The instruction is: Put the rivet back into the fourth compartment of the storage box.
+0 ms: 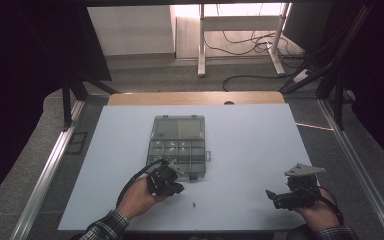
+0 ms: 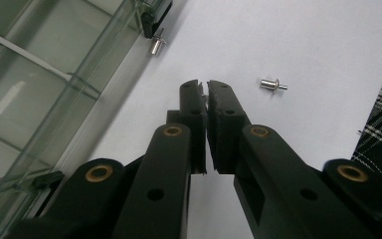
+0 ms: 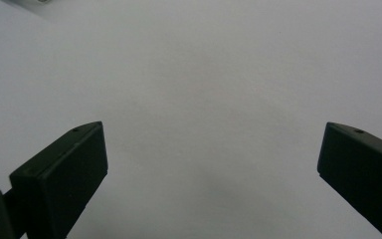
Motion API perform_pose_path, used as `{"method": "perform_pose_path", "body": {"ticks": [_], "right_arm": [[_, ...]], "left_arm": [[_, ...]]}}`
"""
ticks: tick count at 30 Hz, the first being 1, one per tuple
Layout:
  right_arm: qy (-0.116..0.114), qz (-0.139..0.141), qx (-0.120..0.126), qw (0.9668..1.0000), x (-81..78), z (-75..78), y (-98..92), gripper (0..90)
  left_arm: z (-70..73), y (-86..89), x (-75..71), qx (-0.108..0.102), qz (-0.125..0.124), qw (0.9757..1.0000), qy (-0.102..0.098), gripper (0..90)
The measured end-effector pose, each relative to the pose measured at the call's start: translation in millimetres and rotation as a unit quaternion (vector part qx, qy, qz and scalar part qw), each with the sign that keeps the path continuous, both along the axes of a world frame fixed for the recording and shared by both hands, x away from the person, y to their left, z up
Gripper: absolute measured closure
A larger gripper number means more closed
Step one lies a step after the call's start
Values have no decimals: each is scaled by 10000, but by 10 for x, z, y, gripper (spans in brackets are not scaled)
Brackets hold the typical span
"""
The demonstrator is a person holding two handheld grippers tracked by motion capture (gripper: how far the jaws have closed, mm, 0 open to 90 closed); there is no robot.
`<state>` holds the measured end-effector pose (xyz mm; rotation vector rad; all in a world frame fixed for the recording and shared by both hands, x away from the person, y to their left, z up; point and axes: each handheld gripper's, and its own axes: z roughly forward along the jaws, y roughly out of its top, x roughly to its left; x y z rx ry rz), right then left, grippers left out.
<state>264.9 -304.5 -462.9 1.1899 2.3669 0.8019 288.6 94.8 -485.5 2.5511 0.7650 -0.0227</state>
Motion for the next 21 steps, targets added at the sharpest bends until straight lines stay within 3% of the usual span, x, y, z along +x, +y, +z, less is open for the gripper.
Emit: {"method": "perform_pose_path", "body": {"ticks": [10, 17, 21], "right_arm": [[12, -15, -4, 10000, 6, 0, -3, 0], [12, 12, -5, 10000, 11, -2, -1, 0], [7, 28, -7, 10000, 13, -3, -1, 0]], "left_arm": [[219, 102, 108, -195, 152, 9996, -105, 865], [461, 82, 329, -207, 237, 9990, -317, 865], [516, 49, 460, -196, 275, 9988, -353, 865]]}}
